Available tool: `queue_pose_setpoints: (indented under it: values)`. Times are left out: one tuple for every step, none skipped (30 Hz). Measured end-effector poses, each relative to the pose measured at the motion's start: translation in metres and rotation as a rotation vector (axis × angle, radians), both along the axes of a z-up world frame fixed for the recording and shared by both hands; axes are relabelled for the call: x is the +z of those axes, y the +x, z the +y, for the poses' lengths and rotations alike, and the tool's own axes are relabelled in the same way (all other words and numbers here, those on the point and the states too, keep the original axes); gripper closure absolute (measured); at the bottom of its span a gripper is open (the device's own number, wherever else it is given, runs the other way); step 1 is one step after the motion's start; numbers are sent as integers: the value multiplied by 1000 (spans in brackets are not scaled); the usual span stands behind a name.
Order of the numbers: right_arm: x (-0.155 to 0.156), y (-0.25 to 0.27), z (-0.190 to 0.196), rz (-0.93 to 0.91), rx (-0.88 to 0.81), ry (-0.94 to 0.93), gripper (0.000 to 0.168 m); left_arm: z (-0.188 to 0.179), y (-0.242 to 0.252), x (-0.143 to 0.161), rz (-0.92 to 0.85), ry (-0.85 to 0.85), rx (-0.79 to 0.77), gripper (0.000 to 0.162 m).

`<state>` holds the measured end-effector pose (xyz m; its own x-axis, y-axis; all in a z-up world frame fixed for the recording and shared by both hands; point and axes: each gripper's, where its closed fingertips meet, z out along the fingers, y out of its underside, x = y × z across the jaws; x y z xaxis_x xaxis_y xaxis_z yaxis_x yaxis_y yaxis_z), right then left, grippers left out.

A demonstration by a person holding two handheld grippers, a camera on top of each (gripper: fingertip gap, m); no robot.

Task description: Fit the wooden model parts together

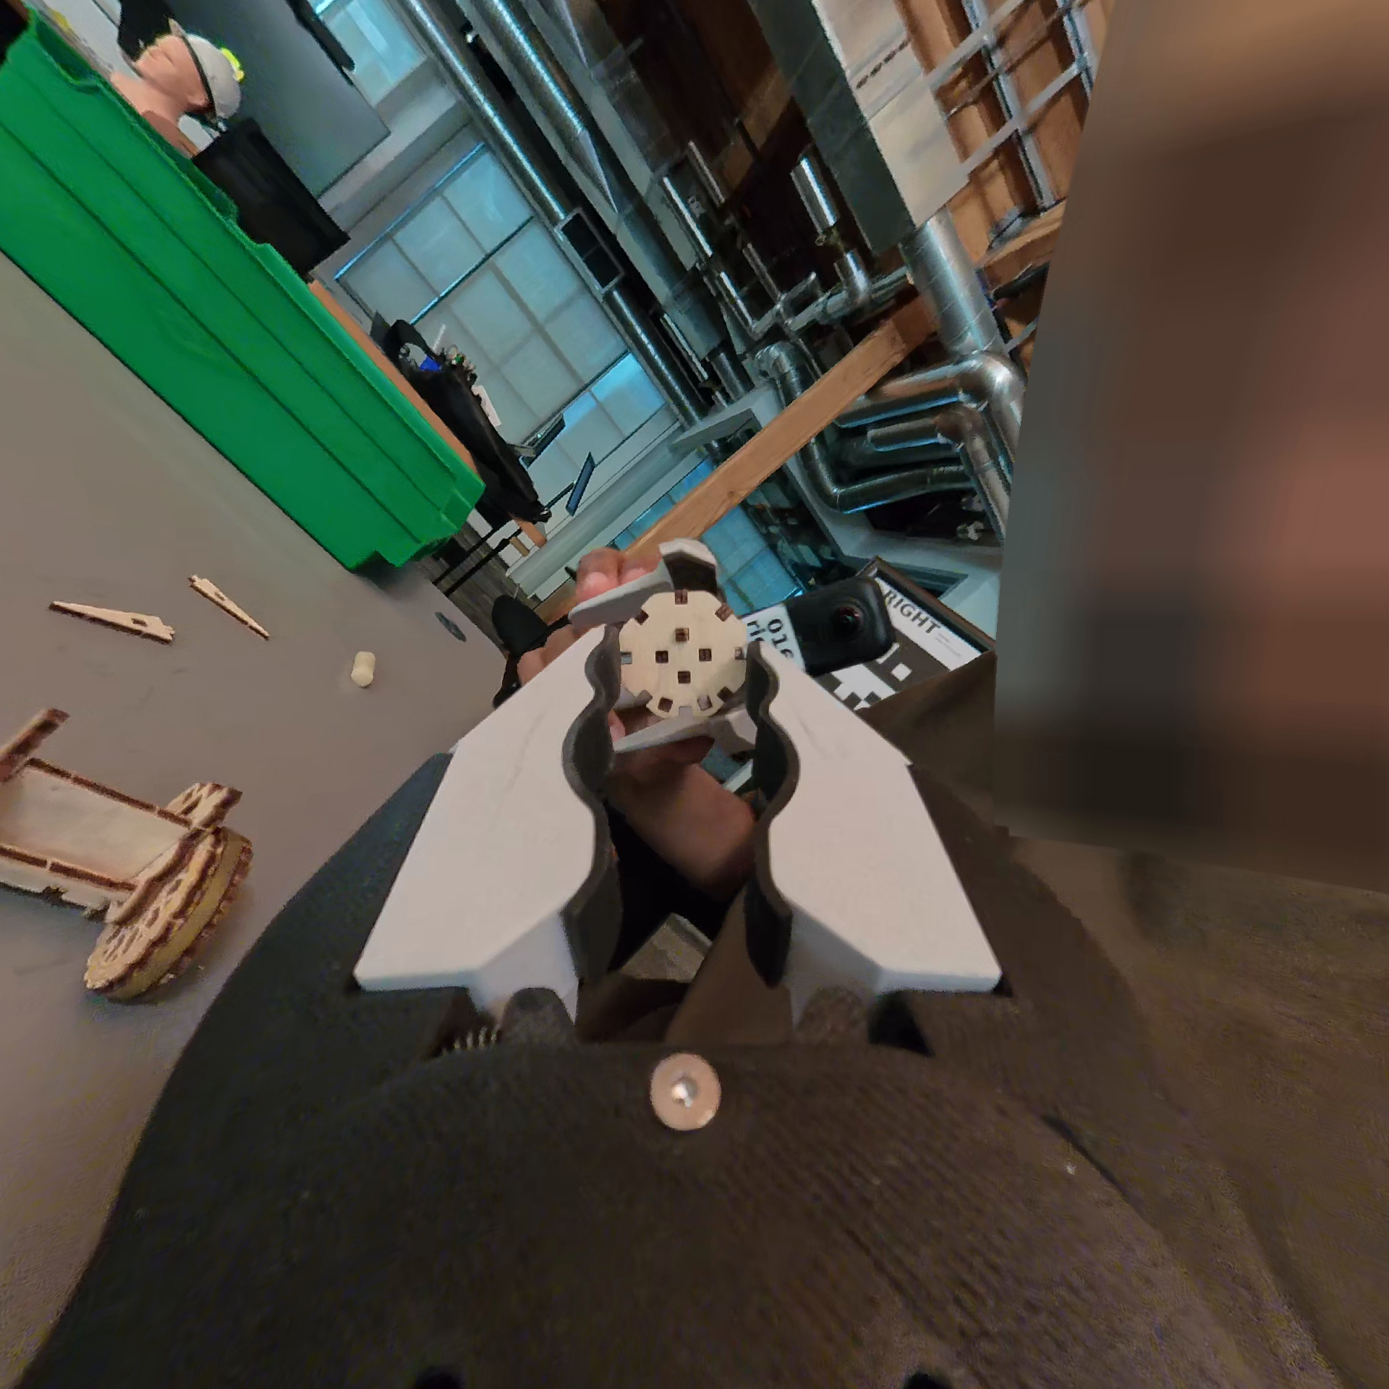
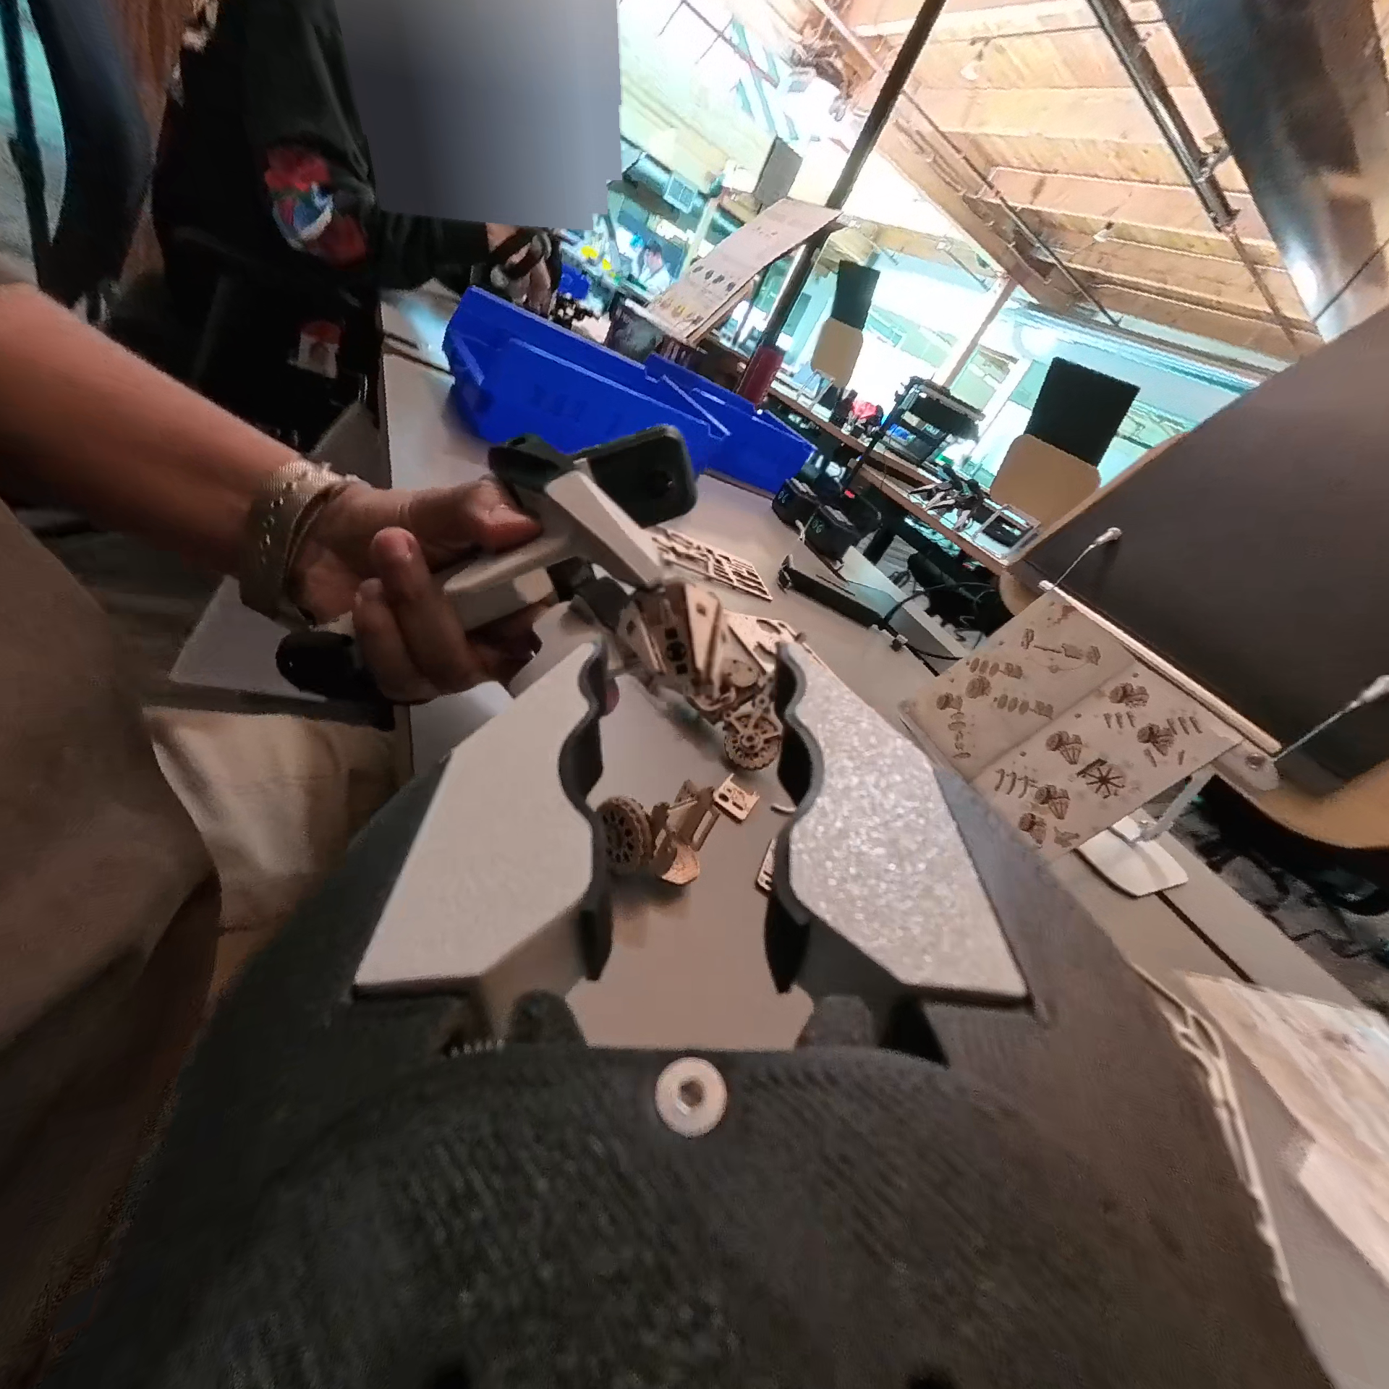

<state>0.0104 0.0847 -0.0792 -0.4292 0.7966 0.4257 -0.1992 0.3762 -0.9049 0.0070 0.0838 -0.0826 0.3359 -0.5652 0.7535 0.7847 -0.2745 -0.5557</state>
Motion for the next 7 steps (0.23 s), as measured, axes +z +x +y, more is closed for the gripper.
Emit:
queue_pose_setpoints:
  values:
    - [3, 0, 4, 2, 1, -42, 124, -2, -2, 3, -10, 19, 4, 132]
    - [6, 1, 8, 2, 8, -93, 124, -4, -5, 6, -21, 38, 7, 132]
    - [10, 1, 12, -1, 18, -151, 124, -6, -8, 9, -31, 55, 14, 131]
    - [13, 1, 16, -5, 31, -216, 124, -7, -11, 10, -38, 70, 23, 131]
    - [16, 1, 19, -12, 47, -284, 124, -8, -14, 11, -46, 80, 34, 132]
    - [18, 1, 22, -21, 64, -346, 124, -8, -17, 12, -56, 84, 41, 132]
    - [19, 1, 25, -32, 76, -396, 124, -9, -20, 13, -66, 87, 46, 131]
